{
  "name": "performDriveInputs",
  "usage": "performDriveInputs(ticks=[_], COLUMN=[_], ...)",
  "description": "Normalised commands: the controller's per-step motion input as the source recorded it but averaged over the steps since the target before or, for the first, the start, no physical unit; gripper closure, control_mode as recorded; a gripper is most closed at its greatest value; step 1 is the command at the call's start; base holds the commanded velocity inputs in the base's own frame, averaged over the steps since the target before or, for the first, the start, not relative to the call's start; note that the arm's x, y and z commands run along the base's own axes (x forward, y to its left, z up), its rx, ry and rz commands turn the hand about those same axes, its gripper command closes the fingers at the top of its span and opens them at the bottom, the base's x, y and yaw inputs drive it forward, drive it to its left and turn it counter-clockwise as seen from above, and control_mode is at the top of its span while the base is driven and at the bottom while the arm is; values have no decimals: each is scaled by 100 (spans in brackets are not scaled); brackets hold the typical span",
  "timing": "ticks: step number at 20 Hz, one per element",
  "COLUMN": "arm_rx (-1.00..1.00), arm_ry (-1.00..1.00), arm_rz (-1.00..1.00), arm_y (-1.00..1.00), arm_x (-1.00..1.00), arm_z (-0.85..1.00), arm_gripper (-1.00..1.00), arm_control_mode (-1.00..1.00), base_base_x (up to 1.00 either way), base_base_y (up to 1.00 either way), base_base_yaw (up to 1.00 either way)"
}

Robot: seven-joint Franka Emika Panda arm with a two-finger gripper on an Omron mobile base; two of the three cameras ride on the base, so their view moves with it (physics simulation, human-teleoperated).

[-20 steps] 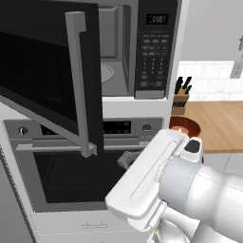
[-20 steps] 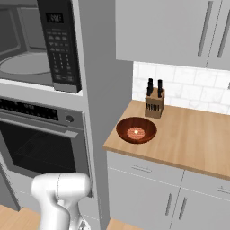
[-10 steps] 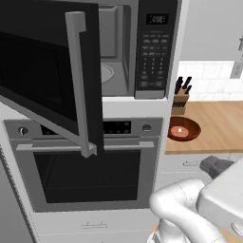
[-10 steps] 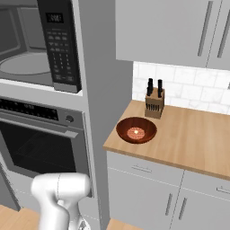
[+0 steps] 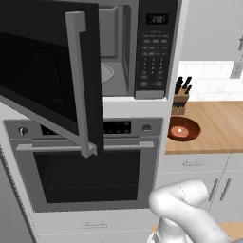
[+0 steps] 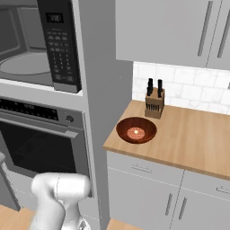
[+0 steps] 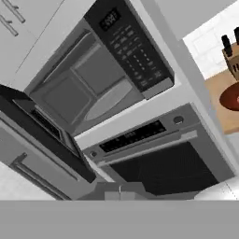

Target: Open the microwave, place the bowl with waffle inside the microwave, then close the microwave door and turn it on.

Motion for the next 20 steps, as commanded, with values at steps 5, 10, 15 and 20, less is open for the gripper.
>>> performDriveInputs(ticks=[5,10,15,20], arm_rx=[55,36,36,38], arm_ry=[23,16,-1,0], arm_rz=[7,4,21,34], arm_y=[6,91,70,20], arm_x=[50,67,43,59], arm_z=[16,-24,-62,-34], arm_gripper=[100,100,100,100], arm_control_mode=[-100,-100,-100,-100], base_base_x=[0,0,0,0], base_base_y=[0,0,0,0], base_base_yaw=[0,0,0,0])
